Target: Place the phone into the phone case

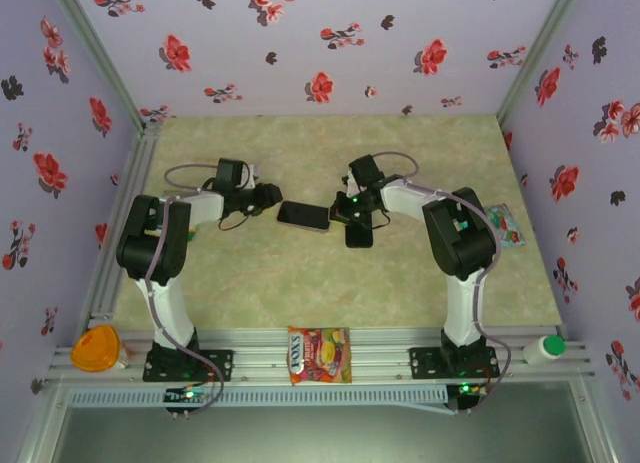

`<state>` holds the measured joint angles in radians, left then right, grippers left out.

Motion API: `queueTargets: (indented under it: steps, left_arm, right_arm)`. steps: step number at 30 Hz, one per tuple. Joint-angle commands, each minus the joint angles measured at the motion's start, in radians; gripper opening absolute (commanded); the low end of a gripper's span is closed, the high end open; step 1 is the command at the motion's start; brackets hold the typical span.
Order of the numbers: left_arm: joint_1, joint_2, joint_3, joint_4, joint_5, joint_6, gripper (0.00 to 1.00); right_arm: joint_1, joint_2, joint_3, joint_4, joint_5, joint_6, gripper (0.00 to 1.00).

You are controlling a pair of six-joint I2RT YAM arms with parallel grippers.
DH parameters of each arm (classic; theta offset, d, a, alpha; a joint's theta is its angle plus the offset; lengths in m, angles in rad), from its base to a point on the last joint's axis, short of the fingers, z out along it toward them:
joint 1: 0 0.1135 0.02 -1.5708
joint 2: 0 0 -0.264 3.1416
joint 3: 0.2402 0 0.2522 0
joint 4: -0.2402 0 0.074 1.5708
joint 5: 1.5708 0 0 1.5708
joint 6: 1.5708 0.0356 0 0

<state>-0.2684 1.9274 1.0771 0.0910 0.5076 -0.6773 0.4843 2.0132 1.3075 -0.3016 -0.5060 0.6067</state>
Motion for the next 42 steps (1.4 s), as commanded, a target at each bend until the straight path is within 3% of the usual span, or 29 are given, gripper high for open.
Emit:
queueTargets:
  steps: [1,19,42]
  left_arm:
    - [-0.007,0.022,-0.004,-0.002,-0.005,0.009,0.4]
    - [-0.066,0.028,-0.018,-0.009,-0.014,0.001,0.41]
    - [-0.066,0.006,-0.089,0.004,-0.045,-0.008,0.41]
  right_arm:
    - [-0.001,0.031,0.024,0.015,-0.017,0.015,0.06]
    - [0.015,0.039,0.03,0.006,0.003,0.017,0.07]
    - [0.036,0.072,0.039,0.001,0.017,0.015,0.06]
